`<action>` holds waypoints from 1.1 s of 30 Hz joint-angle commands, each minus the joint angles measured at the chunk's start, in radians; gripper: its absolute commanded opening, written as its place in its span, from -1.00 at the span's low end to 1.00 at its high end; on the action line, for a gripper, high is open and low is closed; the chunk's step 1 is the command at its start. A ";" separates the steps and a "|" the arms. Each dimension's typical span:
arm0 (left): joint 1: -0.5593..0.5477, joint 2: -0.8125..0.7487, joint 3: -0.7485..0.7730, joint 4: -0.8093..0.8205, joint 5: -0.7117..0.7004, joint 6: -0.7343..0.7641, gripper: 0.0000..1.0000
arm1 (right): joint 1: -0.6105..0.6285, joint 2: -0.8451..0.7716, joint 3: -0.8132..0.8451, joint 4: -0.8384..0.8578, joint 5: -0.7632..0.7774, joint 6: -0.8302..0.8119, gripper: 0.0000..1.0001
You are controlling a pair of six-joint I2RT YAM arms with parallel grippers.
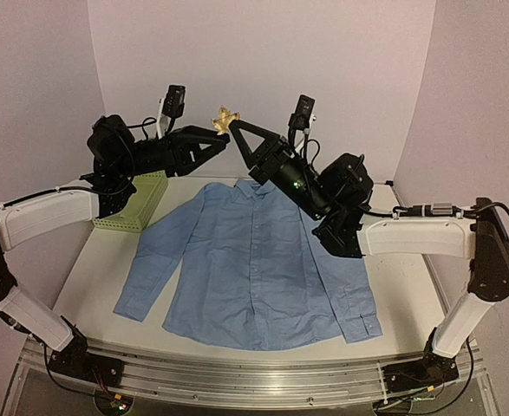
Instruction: Pin the brooch onto the clothing
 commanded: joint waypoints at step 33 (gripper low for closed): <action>-0.006 -0.007 0.060 0.134 0.024 -0.040 -0.61 | 0.012 -0.006 -0.020 0.015 0.071 -0.089 -1.00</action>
